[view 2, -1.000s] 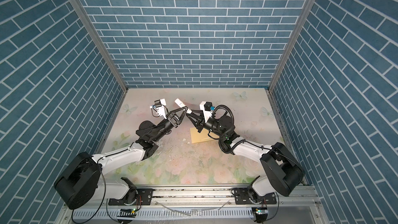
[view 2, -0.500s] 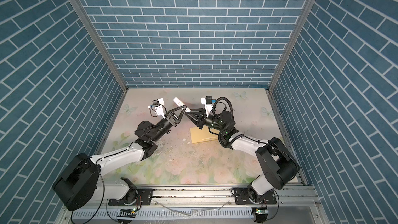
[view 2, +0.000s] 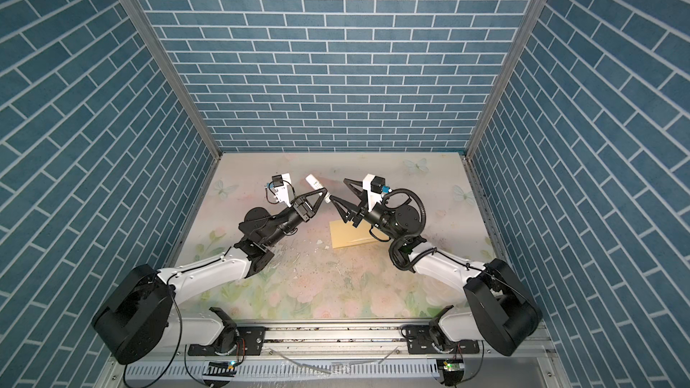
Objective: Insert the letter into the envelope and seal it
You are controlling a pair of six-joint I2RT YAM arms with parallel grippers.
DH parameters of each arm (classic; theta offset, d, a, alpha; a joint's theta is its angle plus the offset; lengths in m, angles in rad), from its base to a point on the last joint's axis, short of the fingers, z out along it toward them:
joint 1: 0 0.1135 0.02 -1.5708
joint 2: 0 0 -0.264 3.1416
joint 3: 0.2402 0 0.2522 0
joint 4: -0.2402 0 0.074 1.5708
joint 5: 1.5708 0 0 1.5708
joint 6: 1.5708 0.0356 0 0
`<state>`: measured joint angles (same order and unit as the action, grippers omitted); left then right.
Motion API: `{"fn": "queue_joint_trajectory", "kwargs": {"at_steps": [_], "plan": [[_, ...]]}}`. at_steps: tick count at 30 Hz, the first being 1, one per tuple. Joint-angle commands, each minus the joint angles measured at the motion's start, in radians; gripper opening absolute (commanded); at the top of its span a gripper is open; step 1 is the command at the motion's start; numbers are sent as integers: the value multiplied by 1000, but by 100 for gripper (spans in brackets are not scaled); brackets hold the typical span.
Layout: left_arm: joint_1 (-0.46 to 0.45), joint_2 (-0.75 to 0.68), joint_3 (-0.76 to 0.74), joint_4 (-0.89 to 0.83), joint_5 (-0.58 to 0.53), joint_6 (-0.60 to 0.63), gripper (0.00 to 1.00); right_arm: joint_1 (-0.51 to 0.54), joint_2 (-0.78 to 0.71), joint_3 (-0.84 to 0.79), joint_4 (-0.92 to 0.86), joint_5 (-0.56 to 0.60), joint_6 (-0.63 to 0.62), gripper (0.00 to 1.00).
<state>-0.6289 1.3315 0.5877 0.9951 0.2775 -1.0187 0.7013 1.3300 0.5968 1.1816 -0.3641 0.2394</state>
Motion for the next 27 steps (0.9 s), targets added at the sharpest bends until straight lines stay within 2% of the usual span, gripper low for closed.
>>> {"fn": "queue_joint_trajectory", "kwargs": {"at_steps": [1,4,8,17,27], "plan": [[0,-7,49,-89,25,-29,0,41,-15,-55,63,158,-314,73],[0,-11,68,-149,36,-30,0,82,3,-76,89,218,-434,73],[0,-10,70,-157,40,-32,0,115,41,-77,116,254,-501,73],[1,-2,78,-162,48,-52,0,135,63,-101,154,295,-523,73],[1,4,84,-167,52,-58,0,136,18,-111,74,332,-511,76]]}}
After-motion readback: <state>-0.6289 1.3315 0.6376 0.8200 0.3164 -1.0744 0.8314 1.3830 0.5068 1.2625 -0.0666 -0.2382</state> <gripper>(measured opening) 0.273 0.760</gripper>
